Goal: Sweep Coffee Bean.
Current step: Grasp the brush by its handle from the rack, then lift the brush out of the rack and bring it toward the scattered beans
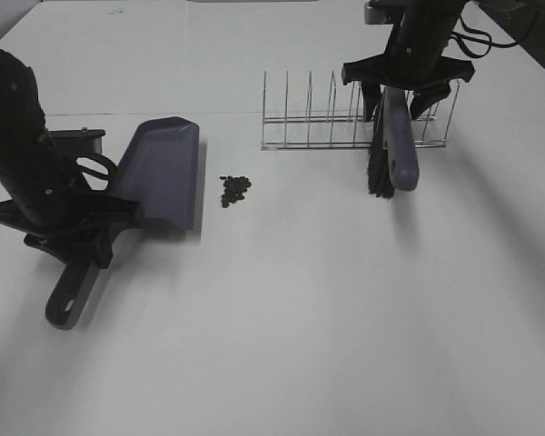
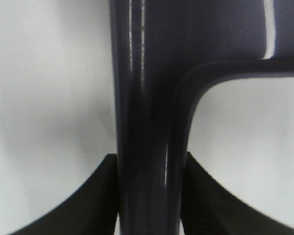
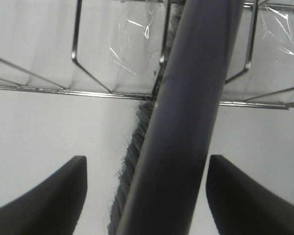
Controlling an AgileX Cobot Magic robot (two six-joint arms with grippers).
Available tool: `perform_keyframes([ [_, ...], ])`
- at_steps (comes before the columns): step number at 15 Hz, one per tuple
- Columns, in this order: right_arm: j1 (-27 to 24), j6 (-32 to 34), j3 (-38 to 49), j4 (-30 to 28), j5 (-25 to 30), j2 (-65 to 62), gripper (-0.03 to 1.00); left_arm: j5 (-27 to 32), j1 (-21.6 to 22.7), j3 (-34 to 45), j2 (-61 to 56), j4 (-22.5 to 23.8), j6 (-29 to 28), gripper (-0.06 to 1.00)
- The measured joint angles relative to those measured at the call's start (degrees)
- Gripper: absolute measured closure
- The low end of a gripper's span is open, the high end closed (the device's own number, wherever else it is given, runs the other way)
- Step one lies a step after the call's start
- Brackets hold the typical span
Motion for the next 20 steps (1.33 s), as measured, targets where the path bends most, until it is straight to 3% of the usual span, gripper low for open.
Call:
perform_keyframes([
  [4, 0.0, 0.0, 0.0, -0.4, -0.2, 2.2, 0.42, 0.0, 0.0, 0.0, 0.0, 0.0, 0.0, 0.6],
  [7, -0.1, 0.3, 0.0, -1.8, 0.3, 2.6, 0.65, -0.1, 0.0, 0.0, 0.0, 0.0, 0.0, 0.6],
  [10, -0.3, 0.3, -0.1, -2.4, 0.7, 2.6, 0.66, -0.1, 0.0, 0.0, 0.0, 0.0, 0.0, 0.6],
  [14, -0.1, 2.5, -8.9, -3.0, 6.3, 3.0, 0.66, -0.1, 0.0, 0.0, 0.0, 0.0, 0.0, 0.6],
  [20, -0.1, 2.6, -11.9, -3.4, 6.8, -3.1, 0.67, -0.1, 0.0, 0.0, 0.0, 0.0, -0.1, 0.6],
])
